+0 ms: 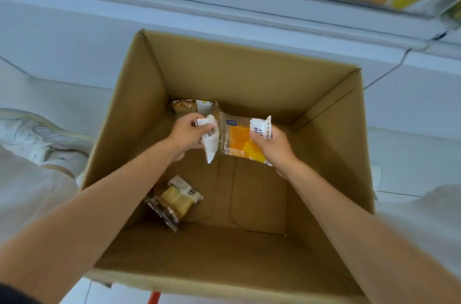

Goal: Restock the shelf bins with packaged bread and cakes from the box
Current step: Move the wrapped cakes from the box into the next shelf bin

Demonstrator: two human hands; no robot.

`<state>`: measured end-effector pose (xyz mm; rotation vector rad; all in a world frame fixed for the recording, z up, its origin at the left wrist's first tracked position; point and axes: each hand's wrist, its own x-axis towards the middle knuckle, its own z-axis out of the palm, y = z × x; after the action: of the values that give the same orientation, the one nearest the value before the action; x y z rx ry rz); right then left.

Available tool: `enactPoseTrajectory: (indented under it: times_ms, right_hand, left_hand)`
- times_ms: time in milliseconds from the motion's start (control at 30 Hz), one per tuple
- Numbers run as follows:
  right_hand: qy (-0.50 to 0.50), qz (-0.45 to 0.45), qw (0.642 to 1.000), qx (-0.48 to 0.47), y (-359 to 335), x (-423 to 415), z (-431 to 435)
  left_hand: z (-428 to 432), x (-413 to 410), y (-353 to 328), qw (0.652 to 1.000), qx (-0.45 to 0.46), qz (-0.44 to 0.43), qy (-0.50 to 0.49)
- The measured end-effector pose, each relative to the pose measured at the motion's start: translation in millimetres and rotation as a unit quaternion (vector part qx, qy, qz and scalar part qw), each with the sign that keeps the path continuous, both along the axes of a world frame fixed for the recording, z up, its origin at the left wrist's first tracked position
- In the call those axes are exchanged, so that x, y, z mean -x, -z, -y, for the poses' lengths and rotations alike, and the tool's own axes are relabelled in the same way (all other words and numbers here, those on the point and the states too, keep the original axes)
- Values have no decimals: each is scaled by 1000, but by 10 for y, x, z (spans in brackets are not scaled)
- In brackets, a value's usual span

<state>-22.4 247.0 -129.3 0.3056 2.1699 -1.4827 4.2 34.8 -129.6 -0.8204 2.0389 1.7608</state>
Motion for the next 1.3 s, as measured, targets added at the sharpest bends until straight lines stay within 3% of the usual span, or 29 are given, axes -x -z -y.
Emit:
enactPoseTrajectory:
  times_ms: [67,200,367,433,533,600,667,733,900,967,1067,1167,1300]
  right_hand:
    - [-24,-23,999,28,-227,-45,128]
    - [-83,-45,993,78,-577,-148,238]
    - [17,-65,995,77,-777,-77,123]
    - [43,-49,993,98,-854,-9,50]
    - [34,4,987,155,-985,88,-107]
    - [18,63,974,218,-1036,127,-220]
    - [10,117,953,280,-1082,138,-308]
    - [5,148,941,305,-1182,133,-354]
    - [3,50,965,257,-1597,194,-433]
    - [30,-14,968,250,-1817,296,-533]
    - [72,-113,961,241,-2275,570,-743]
    - [120,-203,944,230,-2777,928,-988]
    - [151,-274,926,212,-3244,1525,-1267]
  left_hand:
    - [-180,33,-303,994,-100,-20,-27]
    - [-346,5,-756,988,-150,-36,-18]
    - [-266,-58,-1047,984,-173,-26,42]
    - [-214,-61,-1085,989,-128,-58,39]
    - [-91,-29,-1043,989,104,-106,-20]
    - [-73,-27,-1038,996,77,-52,13]
    - [-167,-35,-1077,996,-71,12,52]
    - [-366,-37,-1185,990,-130,-14,59]
    - [-769,115,-1548,978,78,-193,28]
    - [-856,241,-1730,964,113,-235,50]
    - [-1009,575,-2157,928,163,-321,96]
    - [-1076,1051,-2557,861,235,-442,90]
    - [-1028,1659,-2798,683,543,-484,67]
